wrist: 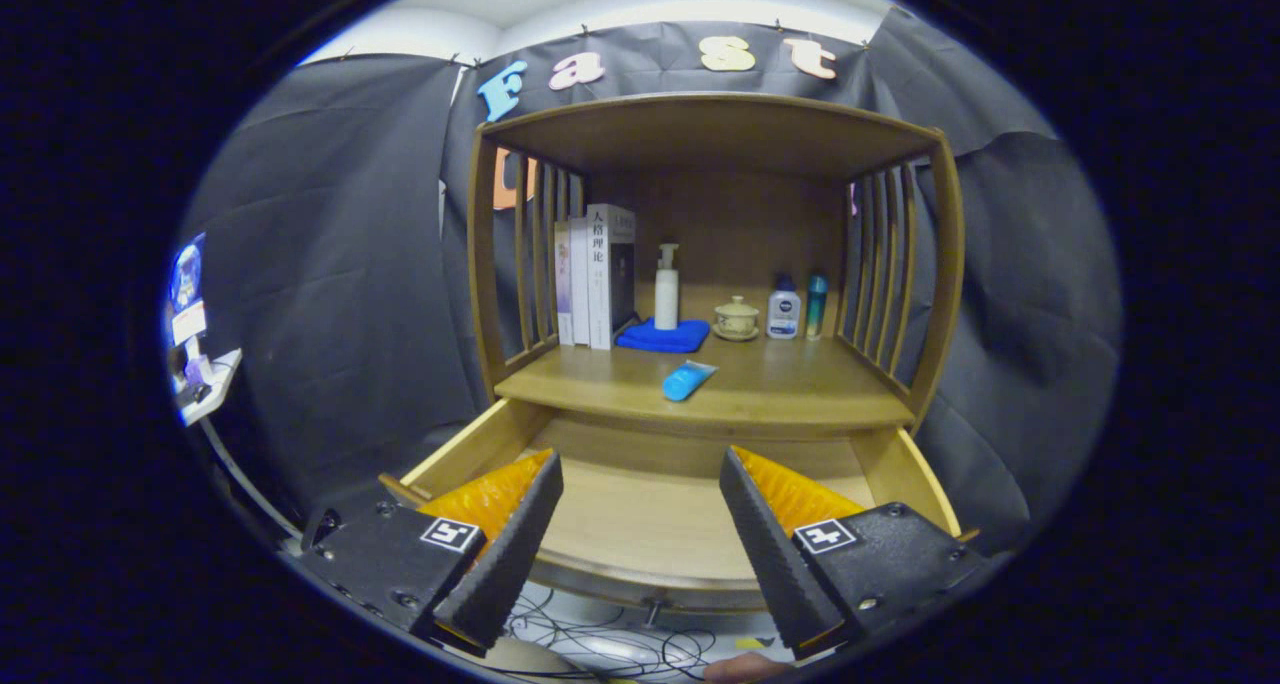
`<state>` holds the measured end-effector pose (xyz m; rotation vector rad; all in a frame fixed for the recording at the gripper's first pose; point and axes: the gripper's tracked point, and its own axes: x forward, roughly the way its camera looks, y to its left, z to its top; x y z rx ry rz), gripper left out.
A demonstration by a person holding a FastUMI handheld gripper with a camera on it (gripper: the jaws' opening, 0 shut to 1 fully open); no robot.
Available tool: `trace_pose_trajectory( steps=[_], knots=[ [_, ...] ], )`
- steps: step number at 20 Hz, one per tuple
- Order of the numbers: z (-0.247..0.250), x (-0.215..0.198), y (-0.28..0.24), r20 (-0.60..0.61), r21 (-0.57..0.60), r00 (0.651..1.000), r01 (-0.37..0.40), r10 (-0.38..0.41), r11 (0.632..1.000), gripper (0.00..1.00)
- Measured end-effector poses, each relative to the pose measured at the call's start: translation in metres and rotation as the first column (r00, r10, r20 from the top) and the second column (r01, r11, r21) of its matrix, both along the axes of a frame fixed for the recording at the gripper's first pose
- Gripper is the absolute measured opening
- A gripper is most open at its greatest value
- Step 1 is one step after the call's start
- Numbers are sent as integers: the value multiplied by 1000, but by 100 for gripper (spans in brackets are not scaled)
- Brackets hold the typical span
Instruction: Pull open the drawer, take out the items inside it, and place them on the countertop above the cabinet.
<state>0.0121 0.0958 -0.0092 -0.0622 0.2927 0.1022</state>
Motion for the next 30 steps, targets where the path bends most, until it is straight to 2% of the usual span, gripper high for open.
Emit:
trace_pose_trajectory(
  steps=[6,11,19,26,30],
  knots=[
    [-34,-32,-7,79,-42,997,18,-15,999,99],
    [-74,-44,-14,94,-82,993,80,-73,993,99],
    [-122,-43,-25,60,-9,987,152,-151,988,99],
    [-149,-32,-22,35,55,982,182,-184,982,99],
    [-151,-27,-22,54,45,972,228,-231,973,99]
  ],
)
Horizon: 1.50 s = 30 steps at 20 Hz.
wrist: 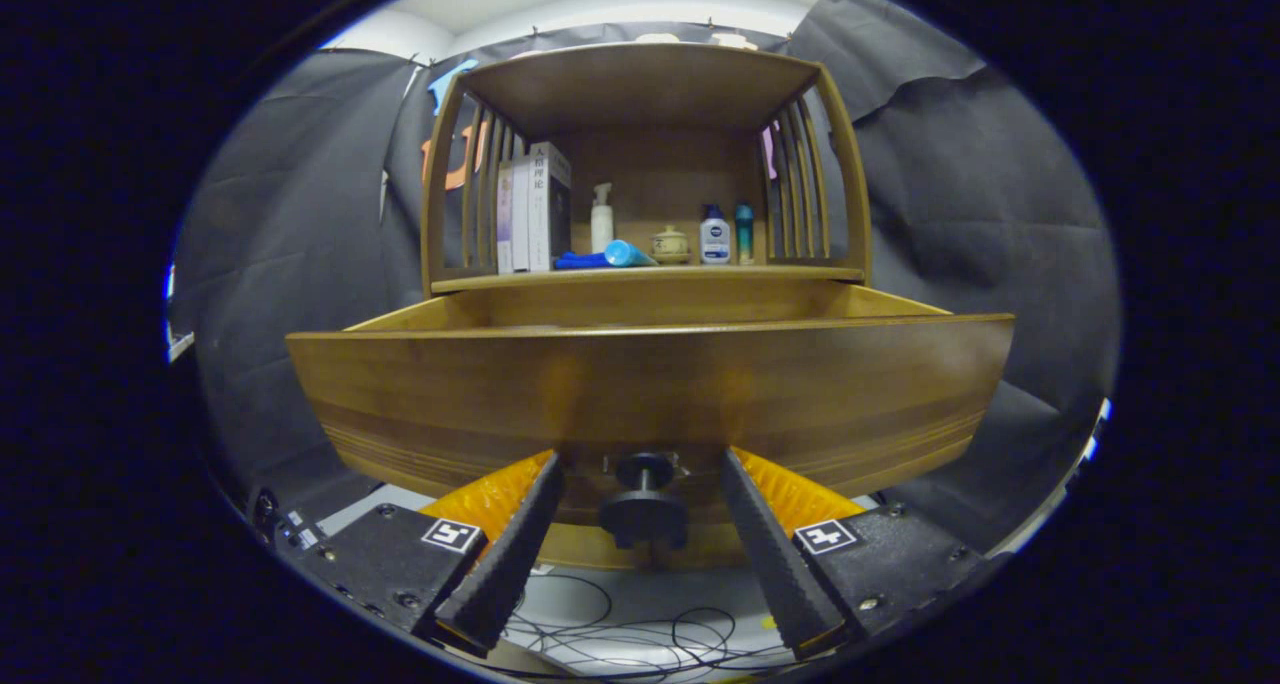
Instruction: Pull open the drawer, take out the items inside it, and place them on the countertop above the cabinet.
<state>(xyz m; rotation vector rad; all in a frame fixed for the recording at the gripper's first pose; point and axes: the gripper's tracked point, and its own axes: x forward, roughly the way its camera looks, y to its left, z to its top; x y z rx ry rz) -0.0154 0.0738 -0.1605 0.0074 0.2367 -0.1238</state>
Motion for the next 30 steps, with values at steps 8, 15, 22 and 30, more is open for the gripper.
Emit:
trace_pose_trajectory(
  steps=[8,15,22,30],
  knots=[
    [1,18,-5,8,5,1000,-16,16,1000,99],
    [5,44,-5,6,2,1000,-8,8,1000,99],
    [10,86,-10,-23,-27,1000,-4,4,1000,99],
    [10,130,-12,-51,-40,999,3,-5,999,99]
  ],
)
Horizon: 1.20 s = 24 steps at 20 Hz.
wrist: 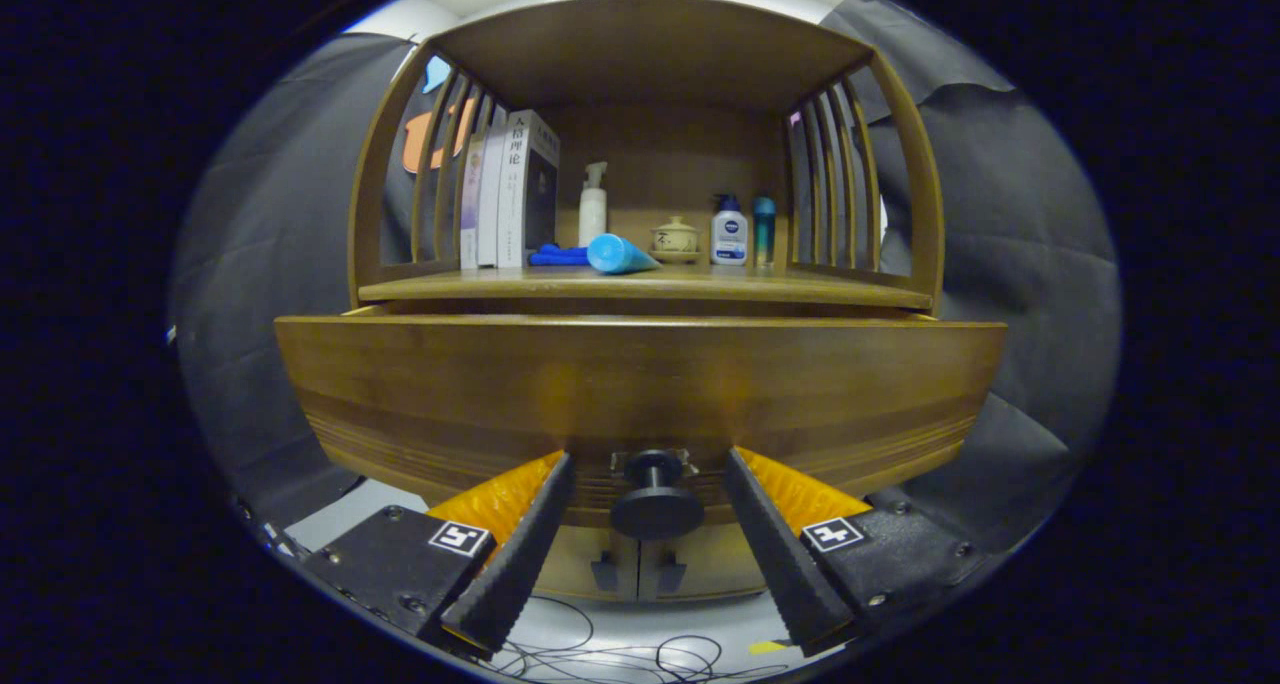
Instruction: Pull open the drawer, take out the items inside it, and place them on the countertop above the cabinet.
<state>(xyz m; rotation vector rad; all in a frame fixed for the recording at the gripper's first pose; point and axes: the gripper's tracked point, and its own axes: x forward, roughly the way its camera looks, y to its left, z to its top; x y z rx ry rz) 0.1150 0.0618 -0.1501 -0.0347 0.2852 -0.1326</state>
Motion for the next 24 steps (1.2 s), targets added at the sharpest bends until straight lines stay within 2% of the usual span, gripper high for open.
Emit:
trace_pose_trajectory(
  steps=[17,22,24],
  knots=[
    [0,72,-4,-27,1,999,16,-16,1000,99],
    [-2,76,-4,-11,-34,1000,24,-24,999,99],
    [-5,74,-6,-18,-88,1000,24,-26,996,99]
  ],
)
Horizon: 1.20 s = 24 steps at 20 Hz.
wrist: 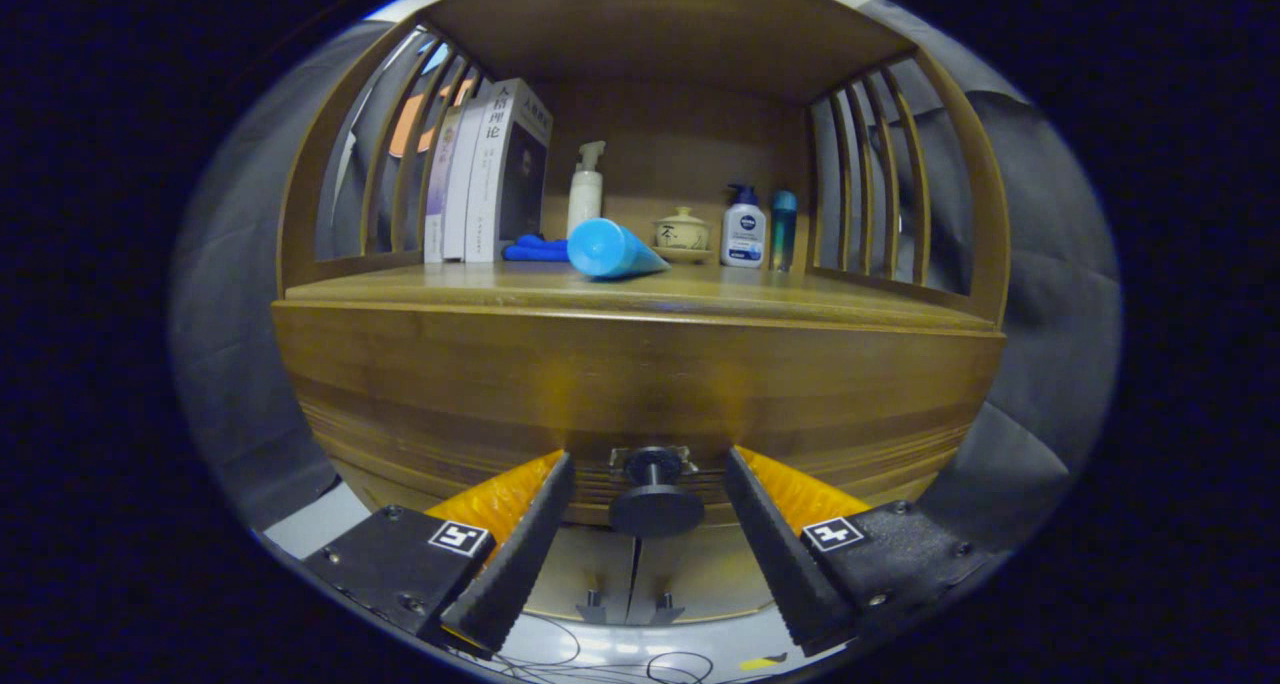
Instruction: Pull open the drawer, take out the items inside it, and place them on the countertop above the cabinet.
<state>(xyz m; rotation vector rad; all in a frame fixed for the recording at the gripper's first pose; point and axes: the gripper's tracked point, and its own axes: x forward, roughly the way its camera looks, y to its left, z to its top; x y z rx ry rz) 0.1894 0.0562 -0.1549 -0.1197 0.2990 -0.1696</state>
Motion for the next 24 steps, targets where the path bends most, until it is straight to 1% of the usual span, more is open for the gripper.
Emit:
trace_pose_trajectory(
  steps=[3,5,6,11,16,19,22,24],
  knots=[
    [-4,-1,-2,-28,-85,1000,-3,1,996,100],
    [0,-3,6,-34,-56,998,-46,44,997,100],
    [8,-6,9,-17,-40,998,-54,54,998,100],
    [47,-32,8,67,-23,996,-64,65,998,100],
    [73,-68,-1,117,24,991,-73,69,997,100],
    [85,-90,-13,127,25,989,-84,81,996,100],
    [88,-124,-36,137,-1,989,-63,63,998,100],
    [89,-145,-46,144,17,988,-61,58,998,100]
  ],
)
